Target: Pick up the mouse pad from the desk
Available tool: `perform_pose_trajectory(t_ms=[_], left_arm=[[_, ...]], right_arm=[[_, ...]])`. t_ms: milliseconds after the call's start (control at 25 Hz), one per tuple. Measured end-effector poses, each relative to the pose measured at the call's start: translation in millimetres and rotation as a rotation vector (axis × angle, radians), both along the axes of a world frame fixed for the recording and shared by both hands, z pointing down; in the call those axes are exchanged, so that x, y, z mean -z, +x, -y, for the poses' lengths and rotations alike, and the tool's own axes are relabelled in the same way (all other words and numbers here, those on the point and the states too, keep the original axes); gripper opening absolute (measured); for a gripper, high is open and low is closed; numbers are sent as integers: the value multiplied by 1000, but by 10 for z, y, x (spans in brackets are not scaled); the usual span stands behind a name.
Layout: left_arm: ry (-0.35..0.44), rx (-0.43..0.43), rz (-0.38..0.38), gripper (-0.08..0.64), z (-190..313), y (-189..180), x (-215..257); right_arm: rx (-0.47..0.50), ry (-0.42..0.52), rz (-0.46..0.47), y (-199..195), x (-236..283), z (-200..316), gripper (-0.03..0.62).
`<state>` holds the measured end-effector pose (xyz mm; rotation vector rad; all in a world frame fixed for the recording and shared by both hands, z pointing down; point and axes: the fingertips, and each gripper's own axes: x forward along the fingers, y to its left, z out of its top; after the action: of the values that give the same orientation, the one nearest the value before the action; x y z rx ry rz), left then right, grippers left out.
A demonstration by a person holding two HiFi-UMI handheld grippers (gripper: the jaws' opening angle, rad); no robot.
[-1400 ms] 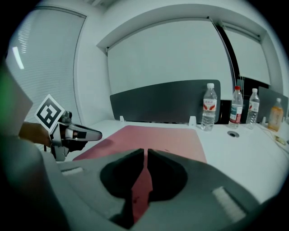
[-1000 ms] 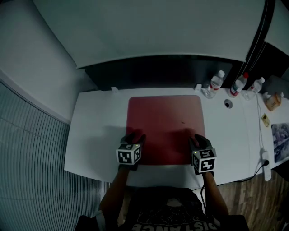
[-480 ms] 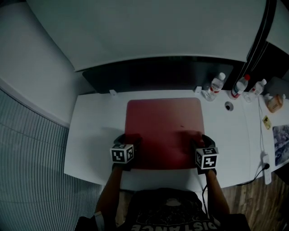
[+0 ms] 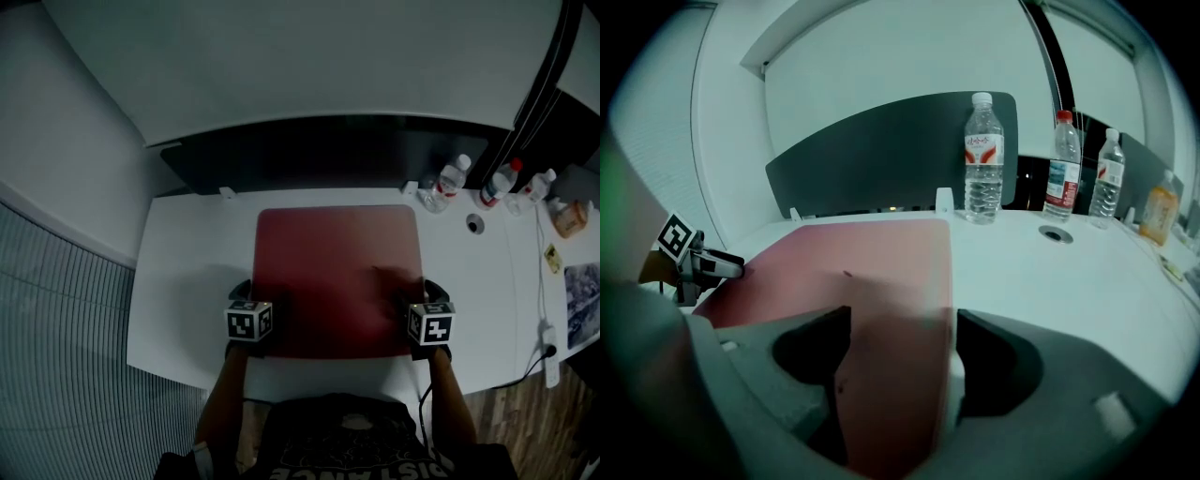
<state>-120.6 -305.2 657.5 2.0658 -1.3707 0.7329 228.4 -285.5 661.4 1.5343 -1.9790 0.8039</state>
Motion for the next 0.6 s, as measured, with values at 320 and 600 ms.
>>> perform_pose_trajectory(t_ms=[320,600], left_arm=[[-18,-8,79,479,-3,-17,-90],[12,21,80,468,17,-14,-76]], right_arm=[[15,8,-51,-34,-37,52,345],[-10,5,-66,-31,-30,68,337]])
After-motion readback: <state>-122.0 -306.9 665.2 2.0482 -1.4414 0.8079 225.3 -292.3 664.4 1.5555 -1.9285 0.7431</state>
